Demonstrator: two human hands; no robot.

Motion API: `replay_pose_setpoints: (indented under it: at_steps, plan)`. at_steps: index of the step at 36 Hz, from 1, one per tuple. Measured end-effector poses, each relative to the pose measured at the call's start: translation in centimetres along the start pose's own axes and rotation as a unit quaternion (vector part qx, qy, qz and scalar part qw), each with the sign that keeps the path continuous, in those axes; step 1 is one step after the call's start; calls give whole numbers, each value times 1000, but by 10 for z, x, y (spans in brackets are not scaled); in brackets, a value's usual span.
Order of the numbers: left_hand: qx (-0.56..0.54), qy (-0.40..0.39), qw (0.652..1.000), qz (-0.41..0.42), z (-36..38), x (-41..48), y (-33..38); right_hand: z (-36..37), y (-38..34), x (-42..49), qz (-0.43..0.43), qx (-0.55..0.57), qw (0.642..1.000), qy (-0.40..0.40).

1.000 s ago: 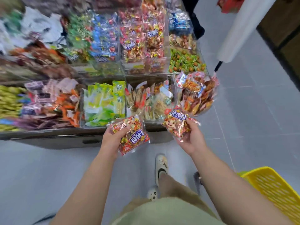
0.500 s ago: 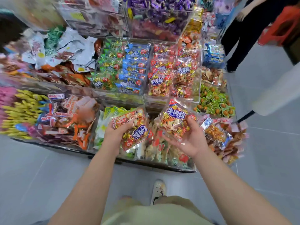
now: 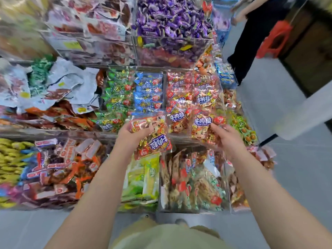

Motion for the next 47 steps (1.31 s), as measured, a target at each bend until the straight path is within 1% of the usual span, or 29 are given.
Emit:
replay_pose_setpoints:
  at_steps: [4, 5, 7, 12, 15, 17, 18, 19, 21, 22, 23, 25, 26, 27, 29, 30, 32, 34, 37, 41, 42, 44, 46, 47]
  plan:
    - [8, -39, 999, 11, 0, 22, 20, -12, -22, 40, -89, -87, 988, 93]
    - [14, -47, 999, 10, 1, 25, 24, -12, -27, 50, -104, -103, 984, 103]
    - [23, -62, 998, 7, 4, 34, 29, -8, -35, 68, -106, -127, 980, 114]
    - [30, -85, 996, -3, 10, 50, 35, 15, -48, 113, -65, -196, 974, 92]
    - [34, -84, 996, -16, 14, 56, 40, 25, -48, 133, -34, -209, 975, 71]
    - [28, -77, 996, -24, 17, 60, 44, 28, -45, 140, -30, -229, 971, 59]
    - [28, -72, 997, -24, 19, 62, 47, 28, -44, 142, -41, -253, 965, 57]
    - [26, -68, 997, -24, 21, 63, 49, 31, -44, 144, -69, -288, 953, 58]
    - [23, -69, 997, -21, 27, 67, 55, 36, -45, 147, -156, -357, 919, 60]
    - [25, -72, 997, -17, 29, 69, 58, 39, -45, 147, -184, -388, 900, 70]
    - [29, -77, 997, -14, 32, 72, 61, 40, -43, 148, -205, -438, 872, 79]
    - [34, -82, 996, -11, 38, 76, 66, 42, -36, 148, -245, -567, 784, 66]
    - [34, -82, 996, -10, 42, 79, 67, 42, -33, 148, -268, -601, 751, 52]
    - [35, -83, 996, -7, 45, 81, 69, 39, -30, 148, -280, -607, 743, 43]
    - [37, -88, 995, -4, 52, 85, 70, 35, -28, 148, -263, -568, 780, 17]
    - [38, -89, 995, -5, 55, 87, 71, 34, -25, 150, -247, -561, 790, -6]
    - [42, -90, 995, -19, 60, 90, 71, 34, -18, 155, -231, -559, 794, -61]
    - [38, -92, 995, -22, 64, 92, 71, 31, -12, 158, -237, -546, 798, -92]
    - [23, -95, 995, -25, 68, 92, 70, 33, -11, 161, -239, -517, 817, -87]
    - [-6, -108, 994, -36, 72, 89, 71, 40, -13, 160, -217, -507, 831, -73]
    - [-2, -112, 993, -36, 73, 88, 71, 41, -15, 158, -211, -495, 840, -69]
    - [18, -116, 993, -34, 73, 88, 70, 42, -25, 145, -216, -444, 868, -49]
    - [62, -117, 990, -40, 74, 88, 70, 43, -38, 124, -232, -326, 916, -40]
    - [85, -126, 988, -37, 75, 87, 71, 46, -45, 111, -226, -250, 940, -58]
Point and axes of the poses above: each hand's wrist, its own x-axis towards the middle knuckle, its own z-axis out of the palm, y = z × x, the point moved 3 cm from there along x, towards the middle knuckle, and after that the axes turned 15 degrees about x, right-handed, at the moved point
